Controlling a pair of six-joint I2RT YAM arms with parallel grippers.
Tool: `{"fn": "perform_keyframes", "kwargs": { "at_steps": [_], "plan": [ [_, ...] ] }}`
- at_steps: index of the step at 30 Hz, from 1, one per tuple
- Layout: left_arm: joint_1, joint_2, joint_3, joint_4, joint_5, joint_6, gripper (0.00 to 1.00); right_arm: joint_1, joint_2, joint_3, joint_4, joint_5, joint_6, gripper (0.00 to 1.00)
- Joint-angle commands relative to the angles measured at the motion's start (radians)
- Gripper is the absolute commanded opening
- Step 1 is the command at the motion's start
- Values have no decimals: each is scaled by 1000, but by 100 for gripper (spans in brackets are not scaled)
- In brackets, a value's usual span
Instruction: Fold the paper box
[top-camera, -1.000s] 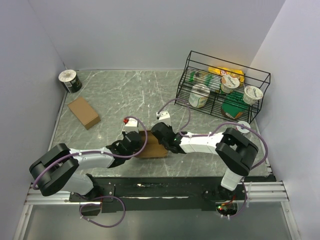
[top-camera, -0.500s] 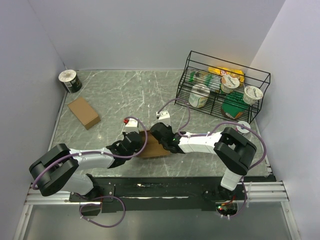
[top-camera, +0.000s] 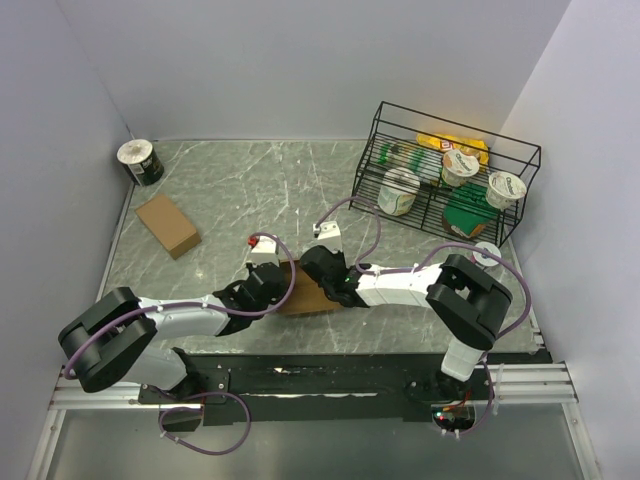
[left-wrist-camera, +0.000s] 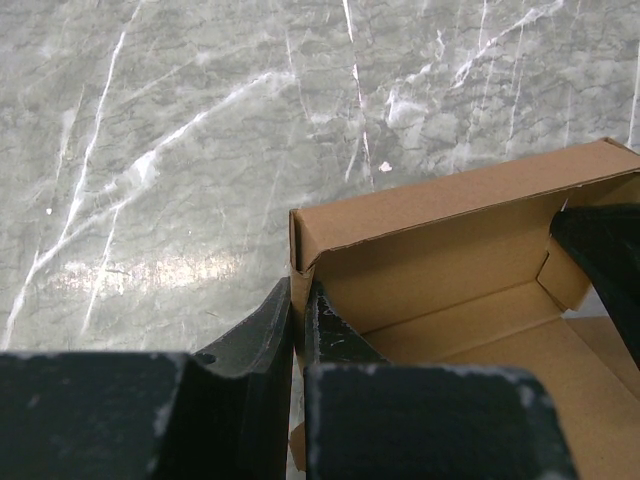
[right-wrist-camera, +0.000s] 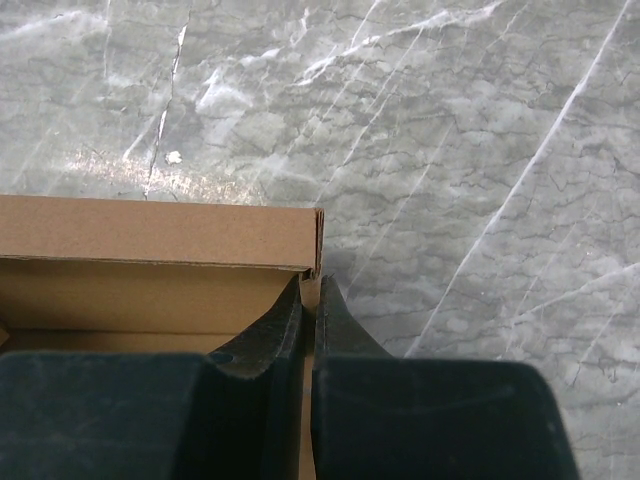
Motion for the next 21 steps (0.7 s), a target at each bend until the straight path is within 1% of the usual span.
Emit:
{"fn": "perform_keyframes", "kwargs": {
  "at_steps": [1, 6, 8, 9, 10, 12, 13, 15, 16, 18, 19, 21],
  "plan": [
    [1, -24, 11, -22, -23, 26, 1, -15, 37, -10, -73, 135, -50, 0],
    [1, -4, 25, -17, 2, 32, 1, -13, 37, -15, -61, 122, -44, 0],
    [1, 10, 39, -28, 14, 29, 1, -13, 17, -15, -55, 90, -49, 6],
    [2, 17, 47, -44, 15, 26, 1, -15, 6, -18, -49, 75, -49, 11],
    [1, 23, 54, -55, 15, 26, 1, -13, -15, -27, -41, 64, -49, 19],
    [1, 40, 77, -87, 14, 29, 1, -15, -38, -35, -30, 35, -38, 25],
    [1, 48, 85, -98, 12, 32, 1, -13, -60, -42, -30, 27, -32, 31],
    [1, 66, 109, -118, 9, 36, 1, -13, -86, -51, -21, 4, -21, 36],
    [1, 76, 114, -129, 11, 36, 1, -15, -112, -59, -18, -3, -17, 39],
    [1, 83, 123, -133, 17, 38, 1, -13, -136, -68, -3, -38, -12, 43],
    [2, 88, 125, -135, 22, 39, 1, -12, -167, -80, 7, -52, -15, 48],
    [2, 96, 134, -138, 35, 45, 1, -10, -195, -97, 36, -88, -30, 53]
  ]
}}
